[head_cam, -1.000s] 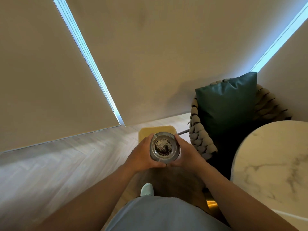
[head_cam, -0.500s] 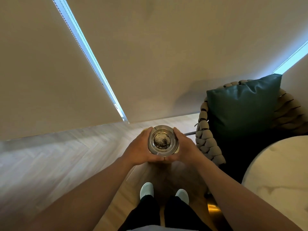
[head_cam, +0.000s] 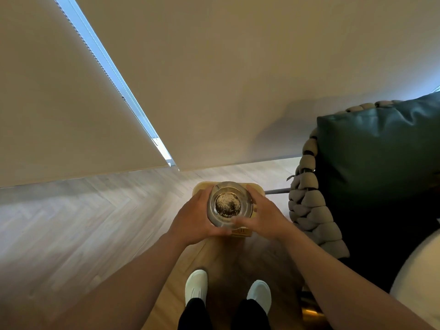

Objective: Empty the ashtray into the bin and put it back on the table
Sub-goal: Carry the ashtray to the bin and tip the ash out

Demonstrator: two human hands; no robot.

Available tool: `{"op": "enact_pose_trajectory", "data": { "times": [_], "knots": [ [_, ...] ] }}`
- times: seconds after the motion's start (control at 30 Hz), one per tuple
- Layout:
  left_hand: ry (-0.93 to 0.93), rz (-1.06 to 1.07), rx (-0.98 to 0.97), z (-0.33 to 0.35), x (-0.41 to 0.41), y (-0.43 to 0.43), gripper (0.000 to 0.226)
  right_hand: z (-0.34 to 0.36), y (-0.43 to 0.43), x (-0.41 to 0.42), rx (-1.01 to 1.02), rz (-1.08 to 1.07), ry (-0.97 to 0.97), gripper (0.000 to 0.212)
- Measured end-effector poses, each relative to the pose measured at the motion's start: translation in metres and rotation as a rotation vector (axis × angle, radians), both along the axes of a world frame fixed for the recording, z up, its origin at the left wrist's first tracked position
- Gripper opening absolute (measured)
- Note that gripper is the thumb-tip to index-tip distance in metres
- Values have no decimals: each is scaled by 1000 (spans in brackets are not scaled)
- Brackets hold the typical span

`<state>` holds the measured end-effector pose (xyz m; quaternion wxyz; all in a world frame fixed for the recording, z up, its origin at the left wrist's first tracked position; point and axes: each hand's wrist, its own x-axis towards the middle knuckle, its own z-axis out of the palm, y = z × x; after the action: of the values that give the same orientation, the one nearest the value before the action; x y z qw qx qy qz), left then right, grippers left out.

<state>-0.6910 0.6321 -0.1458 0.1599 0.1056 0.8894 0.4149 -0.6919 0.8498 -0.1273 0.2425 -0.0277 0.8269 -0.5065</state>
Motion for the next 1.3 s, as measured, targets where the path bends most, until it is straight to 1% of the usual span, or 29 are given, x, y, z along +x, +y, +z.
{"op": "enact_pose_trajectory", "data": {
  "times": [0.07,0.17,0.2,0.3,0.4,0.53,0.63,0.83,1.0,1.1,1.3],
  "knots": [
    [12,-32,-7,-20,-5,-3,110,-23,0,-9,-14,-118,-141,68],
    [50,-52,-41,-49,-13,-7,108,-50,-3,-22,-59,-326,-304,28],
    [54,-59,-53,-57,-16,-8,109,-58,-5,-25,-76,-370,-338,18],
    [47,-96,-69,-79,-26,-12,109,-78,-10,-31,-98,-430,-393,24],
    [61,-148,-106,-97,-37,-17,110,-95,-10,-37,-91,-472,-414,17],
    [89,-197,-174,-111,-49,-21,111,-101,-8,-45,-132,-527,-485,15],
    [106,-219,-180,-116,-54,-21,112,-104,-5,-50,-158,-572,-535,14],
    [40,-226,-172,-119,-56,-18,113,-111,-2,-53,-137,-513,-593,11],
    [-12,-199,-162,-122,-52,-14,111,-116,-2,-54,-114,-483,-595,4],
    [-33,-188,-168,-125,-52,-11,111,-120,-3,-54,-96,-491,-577,3],
    [-30,-197,-195,-128,-52,-12,119,-123,-2,-53,-64,-527,-548,9]
  ]
}}
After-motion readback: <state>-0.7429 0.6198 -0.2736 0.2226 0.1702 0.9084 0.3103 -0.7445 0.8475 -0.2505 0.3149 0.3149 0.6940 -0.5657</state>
